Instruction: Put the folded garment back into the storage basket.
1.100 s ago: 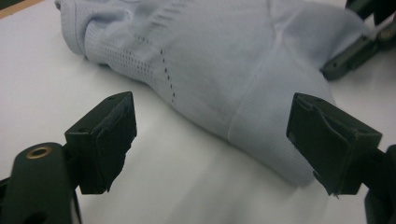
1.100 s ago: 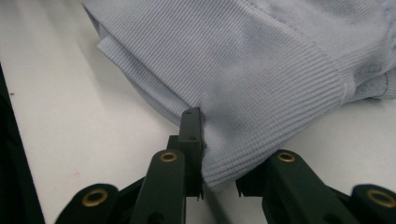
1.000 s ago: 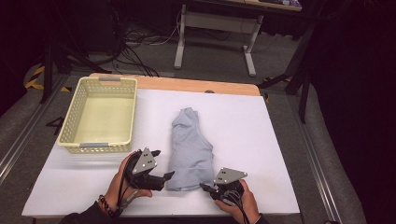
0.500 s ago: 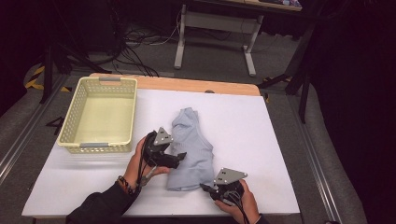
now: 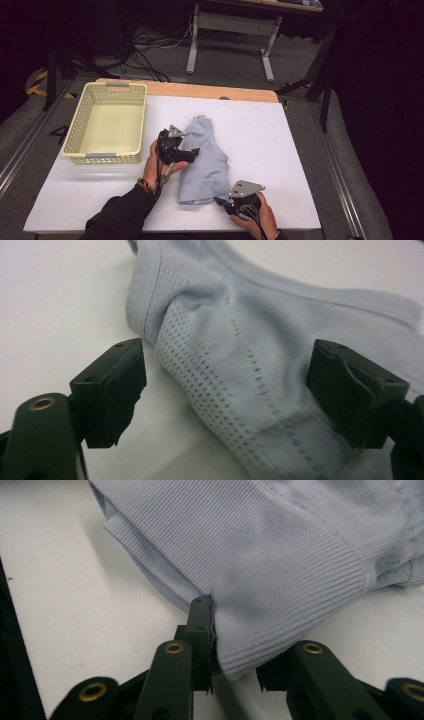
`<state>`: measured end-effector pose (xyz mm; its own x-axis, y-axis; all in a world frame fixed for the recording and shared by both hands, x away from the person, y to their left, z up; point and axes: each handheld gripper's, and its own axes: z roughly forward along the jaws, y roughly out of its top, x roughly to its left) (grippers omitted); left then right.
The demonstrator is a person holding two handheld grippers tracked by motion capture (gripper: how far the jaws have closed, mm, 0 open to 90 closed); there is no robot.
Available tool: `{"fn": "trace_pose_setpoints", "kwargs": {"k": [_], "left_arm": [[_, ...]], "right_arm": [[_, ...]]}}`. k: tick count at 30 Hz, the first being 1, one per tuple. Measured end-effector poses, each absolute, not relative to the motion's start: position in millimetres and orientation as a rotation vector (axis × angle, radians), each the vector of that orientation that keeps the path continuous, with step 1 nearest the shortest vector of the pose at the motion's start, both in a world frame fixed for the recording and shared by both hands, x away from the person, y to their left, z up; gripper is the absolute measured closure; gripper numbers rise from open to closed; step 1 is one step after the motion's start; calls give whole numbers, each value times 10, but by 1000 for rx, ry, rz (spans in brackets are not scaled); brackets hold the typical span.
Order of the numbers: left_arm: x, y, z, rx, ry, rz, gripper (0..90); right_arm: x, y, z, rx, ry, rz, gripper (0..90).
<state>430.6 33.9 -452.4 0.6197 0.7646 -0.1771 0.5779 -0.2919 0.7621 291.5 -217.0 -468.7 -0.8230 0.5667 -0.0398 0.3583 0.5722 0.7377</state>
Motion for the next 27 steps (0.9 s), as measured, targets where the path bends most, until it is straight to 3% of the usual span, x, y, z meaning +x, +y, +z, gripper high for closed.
{"fn": "trace_pose_setpoints", "kwargs": {"k": [3, 8, 13, 17, 23, 27], "left_arm": [[4414, 301, -4619, 2016, 1095, 223, 164], [4446, 276, -4678, 2033, 1103, 175, 187], [4416, 236, -4661, 2081, 1001, 119, 448], [4406, 228, -4657, 2091, 972, 105, 553], [4384, 198, -4644, 2107, 933, 133, 646], [4355, 164, -4622, 2124, 922, 170, 666]], "right_arm": [[2916, -2172, -4687, 768, 2535, 1100, 664], [2931, -2176, -4687, 789, 2547, 1107, 462], [2957, -2163, -4684, 833, 2530, 1063, 276], [2985, -2153, -4689, 876, 2540, 1057, 204], [3003, -2045, -4690, 881, 2548, 1050, 197], [3048, -2027, -4674, 917, 2531, 1068, 378]]}}
